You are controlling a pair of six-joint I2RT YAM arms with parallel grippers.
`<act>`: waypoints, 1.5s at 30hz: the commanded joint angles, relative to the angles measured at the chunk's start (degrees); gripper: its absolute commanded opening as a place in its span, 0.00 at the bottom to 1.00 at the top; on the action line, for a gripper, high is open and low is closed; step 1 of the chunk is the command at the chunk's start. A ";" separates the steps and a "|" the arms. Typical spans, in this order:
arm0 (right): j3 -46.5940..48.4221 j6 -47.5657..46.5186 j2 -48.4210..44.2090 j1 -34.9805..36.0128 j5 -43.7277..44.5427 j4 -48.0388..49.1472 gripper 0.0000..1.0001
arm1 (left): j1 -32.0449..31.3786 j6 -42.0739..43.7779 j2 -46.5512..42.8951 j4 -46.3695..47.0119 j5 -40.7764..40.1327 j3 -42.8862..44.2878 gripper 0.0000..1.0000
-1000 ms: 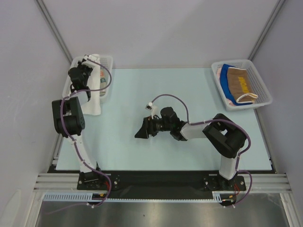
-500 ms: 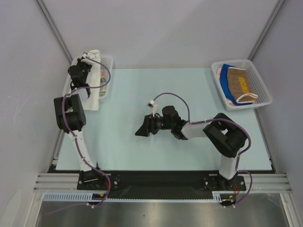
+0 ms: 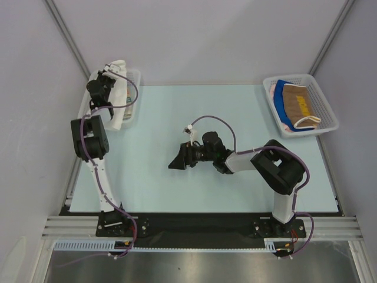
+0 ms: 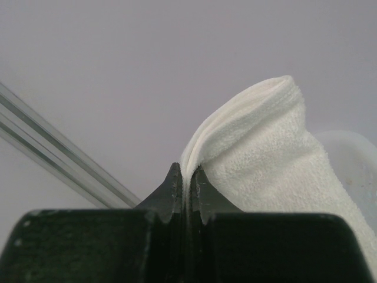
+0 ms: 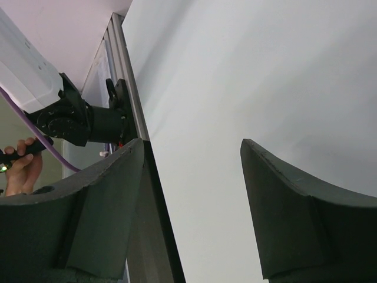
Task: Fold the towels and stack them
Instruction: Neatly place the folded towel into the bin
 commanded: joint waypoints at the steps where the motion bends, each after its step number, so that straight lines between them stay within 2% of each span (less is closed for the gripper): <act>1: 0.47 0.49 0.80 -0.45 -1.32 3.74 0.72 | 0.36 -0.84 1.35 3.68 2.50 3.92 0.00; 11: 0.74 1.37 2.29 -0.80 -2.11 4.88 0.72 | 0.36 -1.89 5.39 2.80 2.85 9.10 0.00; 13: 0.83 1.46 2.47 -0.89 -2.20 4.88 0.72 | 0.36 -2.33 6.45 3.40 2.77 9.55 0.12; 14: 0.83 1.37 2.64 -0.80 -2.20 4.80 0.72 | 0.36 -3.72 6.71 4.54 2.59 9.29 0.22; 15: 0.91 1.37 2.64 -0.80 -2.20 4.79 0.72 | 0.36 -4.35 6.89 6.03 2.33 9.02 0.39; 16: 0.83 1.29 2.73 -0.98 -2.20 4.79 0.72 | 0.45 -4.96 7.24 7.53 2.07 9.02 0.43; 18: 0.91 1.20 2.91 -0.98 -2.11 4.62 0.72 | 0.36 -5.58 7.33 7.28 0.84 9.89 0.50; 25: 1.44 0.94 3.44 -0.89 -2.11 4.36 0.72 | 0.19 -7.34 6.01 8.25 -2.32 11.21 0.54; 26: 1.53 0.67 3.44 -0.98 -1.85 3.83 0.72 | 0.19 -7.43 5.66 8.25 -2.59 11.56 0.59; 27: 1.44 0.50 3.44 -0.89 -1.85 3.74 0.72 | 0.19 -7.60 5.66 8.33 -3.12 12.00 0.99; 33: 1.88 0.41 3.52 -0.89 -1.94 3.39 0.72 | -0.17 -9.01 5.04 7.37 -4.88 14.20 1.00; 41: 2.14 0.23 3.79 -0.89 -2.20 2.86 0.72 | -0.96 -12.08 3.29 5.97 -11.71 13.68 1.00; 45: 2.58 -0.03 3.70 -0.98 -1.76 1.81 0.72 | -1.57 -15.51 -0.48 4.03 -12.26 10.96 1.00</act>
